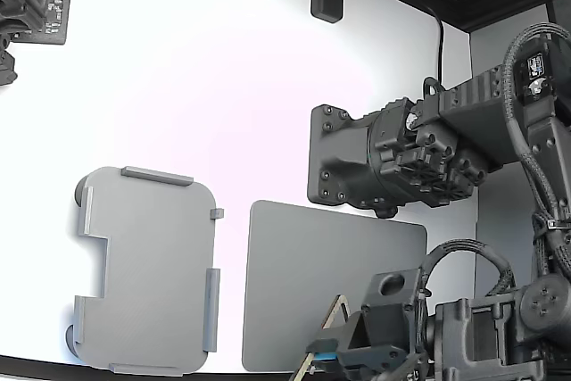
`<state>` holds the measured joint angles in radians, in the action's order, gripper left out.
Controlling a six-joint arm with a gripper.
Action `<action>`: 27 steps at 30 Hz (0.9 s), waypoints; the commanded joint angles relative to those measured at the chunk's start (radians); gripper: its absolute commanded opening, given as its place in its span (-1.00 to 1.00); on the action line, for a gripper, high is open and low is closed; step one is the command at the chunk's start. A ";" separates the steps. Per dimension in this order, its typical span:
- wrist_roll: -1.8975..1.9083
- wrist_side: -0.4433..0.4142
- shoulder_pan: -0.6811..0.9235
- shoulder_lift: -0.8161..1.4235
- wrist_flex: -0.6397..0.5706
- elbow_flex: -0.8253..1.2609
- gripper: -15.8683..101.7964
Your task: Move top rectangular frame to the holder.
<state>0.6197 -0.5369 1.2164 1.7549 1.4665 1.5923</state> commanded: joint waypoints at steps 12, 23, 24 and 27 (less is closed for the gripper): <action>0.126 0.003 -0.206 0.028 0.081 -0.137 -0.94; 1.046 -0.002 -0.305 -0.031 0.187 -0.245 -0.95; 1.092 0.003 -0.325 -0.041 0.189 -0.261 -0.95; 1.195 0.020 -0.379 -0.055 0.189 -0.261 -0.95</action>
<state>1.5739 -0.5200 0.8805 1.6889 1.6460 1.3606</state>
